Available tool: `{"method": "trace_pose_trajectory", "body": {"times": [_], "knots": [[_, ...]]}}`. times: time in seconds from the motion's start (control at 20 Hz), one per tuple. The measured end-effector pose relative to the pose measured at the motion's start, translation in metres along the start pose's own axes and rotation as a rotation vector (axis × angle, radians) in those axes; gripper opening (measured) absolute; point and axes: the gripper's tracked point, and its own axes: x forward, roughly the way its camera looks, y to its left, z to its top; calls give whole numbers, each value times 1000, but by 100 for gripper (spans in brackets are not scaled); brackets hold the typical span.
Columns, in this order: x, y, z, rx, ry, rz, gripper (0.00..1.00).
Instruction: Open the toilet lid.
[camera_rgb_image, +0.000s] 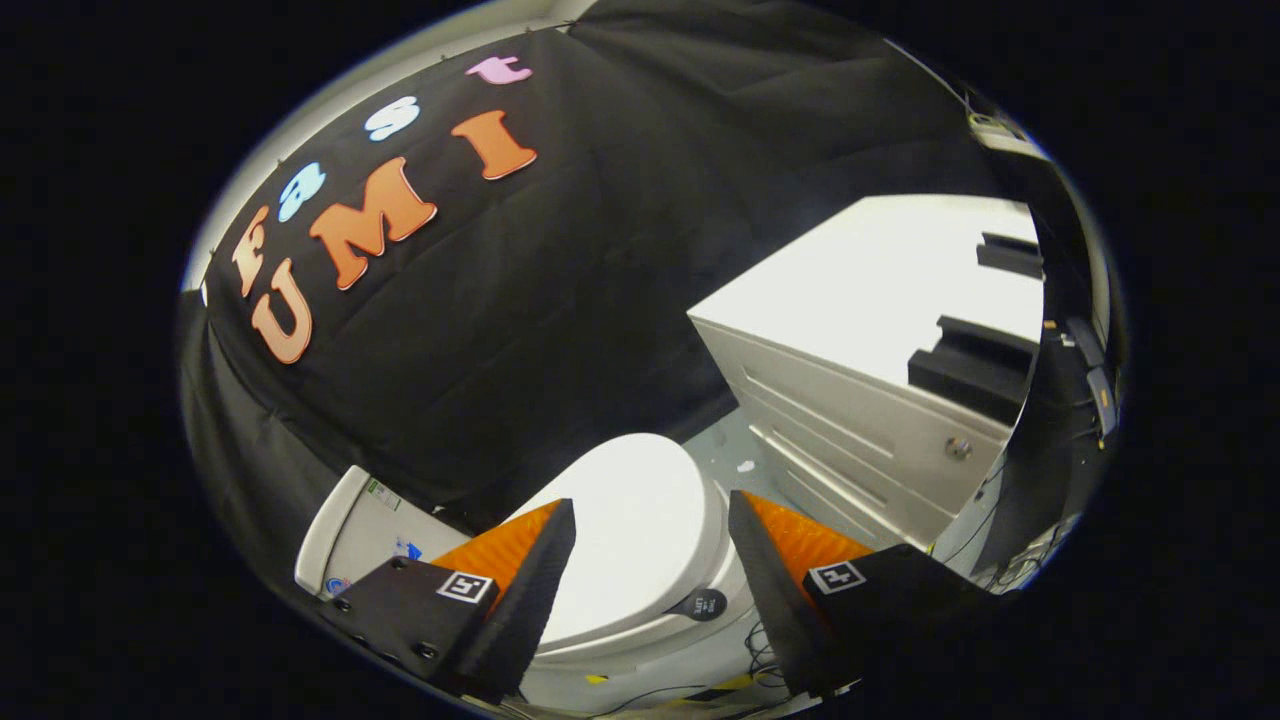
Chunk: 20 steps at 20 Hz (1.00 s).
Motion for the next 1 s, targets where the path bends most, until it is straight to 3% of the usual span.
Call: {"method": "trace_pose_trajectory", "body": {"times": [0.65,1.0], "knots": [[42,-64,-135,160,311,-55,99],[64,-73,-163,204,353,-72,99]]}}
